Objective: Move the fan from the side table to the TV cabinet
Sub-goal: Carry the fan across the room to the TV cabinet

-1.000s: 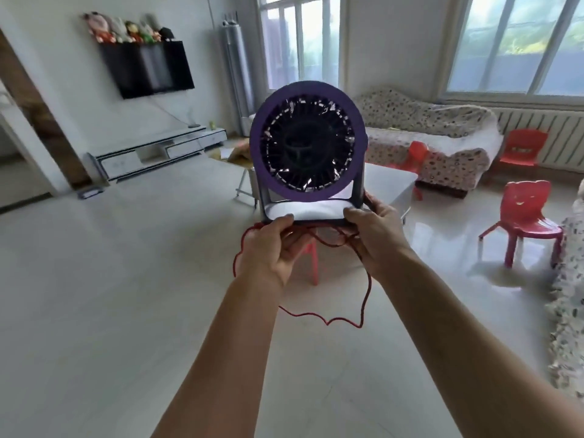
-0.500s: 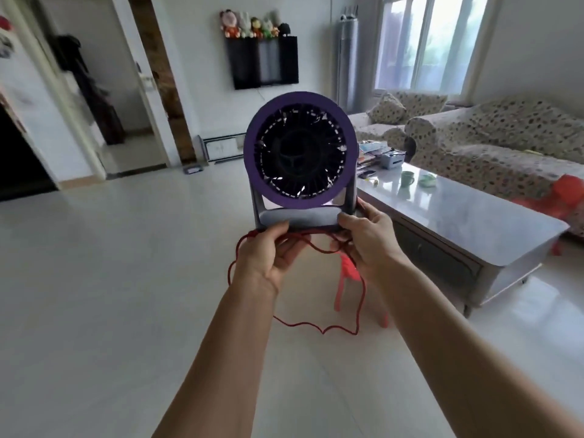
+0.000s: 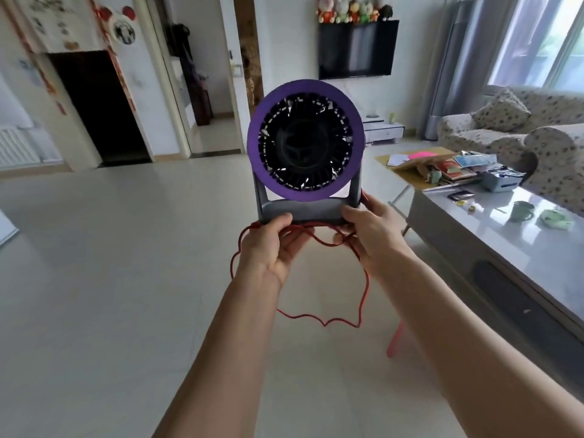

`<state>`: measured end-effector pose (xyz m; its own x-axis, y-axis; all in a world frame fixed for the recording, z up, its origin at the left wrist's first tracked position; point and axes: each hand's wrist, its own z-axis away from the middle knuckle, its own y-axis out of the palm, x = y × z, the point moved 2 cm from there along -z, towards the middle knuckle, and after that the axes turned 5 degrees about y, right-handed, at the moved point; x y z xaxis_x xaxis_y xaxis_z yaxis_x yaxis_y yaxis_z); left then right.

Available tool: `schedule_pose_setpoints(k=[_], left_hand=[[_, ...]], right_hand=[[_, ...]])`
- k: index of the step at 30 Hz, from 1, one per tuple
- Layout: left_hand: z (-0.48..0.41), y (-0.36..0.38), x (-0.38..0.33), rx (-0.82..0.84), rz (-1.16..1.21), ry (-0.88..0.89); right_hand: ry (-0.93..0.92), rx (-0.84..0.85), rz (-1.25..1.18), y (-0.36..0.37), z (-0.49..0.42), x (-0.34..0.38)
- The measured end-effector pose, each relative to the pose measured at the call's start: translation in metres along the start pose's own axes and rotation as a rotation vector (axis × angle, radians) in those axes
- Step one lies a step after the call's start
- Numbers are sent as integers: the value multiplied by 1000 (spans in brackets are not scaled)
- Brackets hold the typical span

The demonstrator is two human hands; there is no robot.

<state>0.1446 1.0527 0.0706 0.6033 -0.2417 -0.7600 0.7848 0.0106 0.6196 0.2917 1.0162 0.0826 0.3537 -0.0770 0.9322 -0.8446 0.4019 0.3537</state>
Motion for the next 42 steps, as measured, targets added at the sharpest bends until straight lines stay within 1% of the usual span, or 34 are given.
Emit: schedule_pose_setpoints(k=[4,9,14,19,26,31,42], left_hand=[[-65,-5,-16,-37,-2,23],[-163,-14,-52,-61,22,34],[-247,-20,-88,-63,11,53],[-328,-24,-117,-111,-24,81],[-432,-24,-134,-149,-23,90],[-528,-9,-143,-157,-1,117],[-747,42,-165,-166,47,153]], right_hand=[[24,52,-11,31,-66,-13],[29,93,5,88,-157,-23],[30,108,0,139,-233,-27],[47,122,0,184,-312,-36],[59,147,9,221,-416,-49],[57,152,17,241,-516,-53],[65,200,75,286,-741,-38]])
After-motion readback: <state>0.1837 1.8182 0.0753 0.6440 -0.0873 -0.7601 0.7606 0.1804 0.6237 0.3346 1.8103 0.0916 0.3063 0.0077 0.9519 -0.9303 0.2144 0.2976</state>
